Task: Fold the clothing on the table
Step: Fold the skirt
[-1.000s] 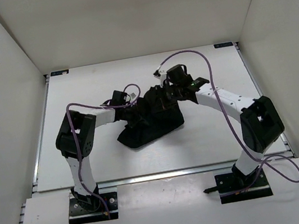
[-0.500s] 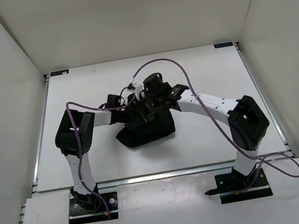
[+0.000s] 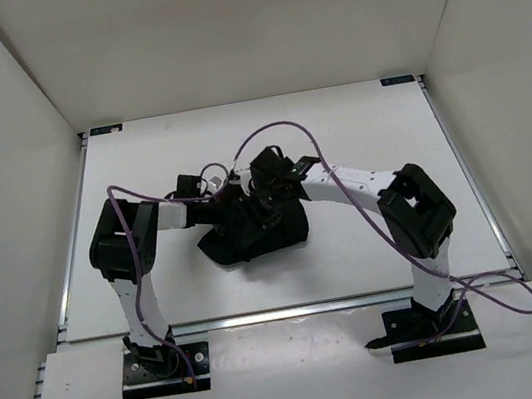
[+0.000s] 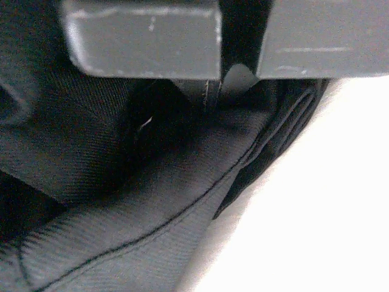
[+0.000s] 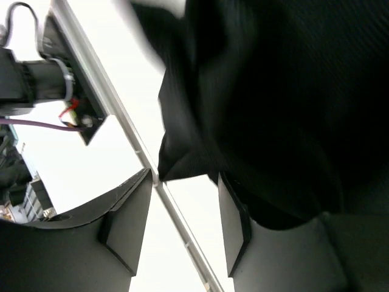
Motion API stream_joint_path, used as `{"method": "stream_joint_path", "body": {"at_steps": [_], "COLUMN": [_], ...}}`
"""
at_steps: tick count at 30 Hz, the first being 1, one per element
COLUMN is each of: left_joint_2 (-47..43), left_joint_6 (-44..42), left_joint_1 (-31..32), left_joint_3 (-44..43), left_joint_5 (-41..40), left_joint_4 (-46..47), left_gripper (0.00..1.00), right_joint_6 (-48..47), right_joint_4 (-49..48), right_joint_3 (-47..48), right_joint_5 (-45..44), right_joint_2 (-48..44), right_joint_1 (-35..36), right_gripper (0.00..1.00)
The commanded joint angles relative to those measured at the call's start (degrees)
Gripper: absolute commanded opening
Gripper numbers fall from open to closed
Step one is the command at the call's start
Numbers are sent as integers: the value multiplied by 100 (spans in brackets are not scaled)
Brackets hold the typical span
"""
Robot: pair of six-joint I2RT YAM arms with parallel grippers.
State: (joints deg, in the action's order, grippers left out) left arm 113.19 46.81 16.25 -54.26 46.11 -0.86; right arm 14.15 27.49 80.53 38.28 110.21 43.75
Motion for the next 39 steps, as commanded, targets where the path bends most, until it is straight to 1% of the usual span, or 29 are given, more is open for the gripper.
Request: {"method": "stream_joint_path", "body": {"at_steps": [1,2,3,5,7,8,9,10,11,12,13,16,19,20,21,24,26,28,30,32,33,35,37,39], "left_joint_2": [-446,-551,-656,-964,-1219,-1394,-1535,-1580,-1754,-1921,-2036,-2660,-3240,-3285,-3399,-3549,-3540,-3471,-3453,-3453,-3418,-3304,-3198,-3075], "left_joint_6": [232,450,600,802,1023,1032,971,788,586,488,357,285,154,40,-65,-312,-330,-313,-373,-513,-593,-594,-585,-568], "left_joint_1": [-157,-201,-193,-297,-438,-447,-517,-579,-605,-684,-754,-991,-1089,-1054,-958,-685,-370,-133,140,579,798,1037,1126,1030], "left_joint_3": [99,143,170,240,267,276,180,127,30,-66,-67,125,56,-14,-101,-225,-190,72,318,661,758,1100,1381,1628], "left_joint_5": [-76,3,12,-66,-102,-180,-303,-374,-601,-925,-1259,-1805,-2227,-2238,-2368,-2405,-2282,-2264,-2351,-2754,-2826,-3133,-3318,-3258], "left_joint_4": [462,569,735,955,1184,1141,1054,749,345,141,-279,-441,-669,-748,-905,-907,-881,-836,-863,-915,-933,-907,-828,-775], "left_gripper": [0,1,8,14,31,34,34,34,38,37,38,37,35,32,32,22,9,0,0,0,0,0,0,0], "right_joint_6": [114,105,97,70,27,17,35,0,52,113,114,-52,-167,-150,-97,-123,-158,-114,-106,-71,8,44,105,158], "right_joint_4": [-384,-402,-384,-349,-419,-515,-647,-787,-867,-911,-955,-982,-1113,-1218,-1350,-1352,-1290,-1316,-1334,-1377,-1377,-1491,-1622,-1624], "right_joint_3": [24,67,103,77,-63,-238,-327,-571,-765,-854,-1003,-1303,-1408,-1409,-1391,-1129,-1005,-943,-934,-986,-1013,-1109,-1267,-1338], "right_joint_5": [171,179,180,171,65,-48,-153,-189,-233,-286,-356,-698,-831,-840,-770,-682,-647,-664,-734,-726,-726,-639,-621,-585], "right_joint_2": [-798,-843,-992,-1221,-1597,-1765,-1836,-1993,-2073,-2057,-2074,-1943,-1723,-1627,-1487,-1004,-722,-449,-326,-212,-220,-158,-149,-141], "right_joint_1": [-190,-235,-305,-445,-560,-639,-718,-771,-858,-1042,-1148,-1237,-1289,-1290,-1316,-1299,-1290,-1298,-1360,-1456,-1509,-1640,-1737,-1791], "right_gripper": [45,46,45,46,38,36,35,32,28,22,18,11,11,11,11,10,6,1,0,0,0,0,0,0]}}
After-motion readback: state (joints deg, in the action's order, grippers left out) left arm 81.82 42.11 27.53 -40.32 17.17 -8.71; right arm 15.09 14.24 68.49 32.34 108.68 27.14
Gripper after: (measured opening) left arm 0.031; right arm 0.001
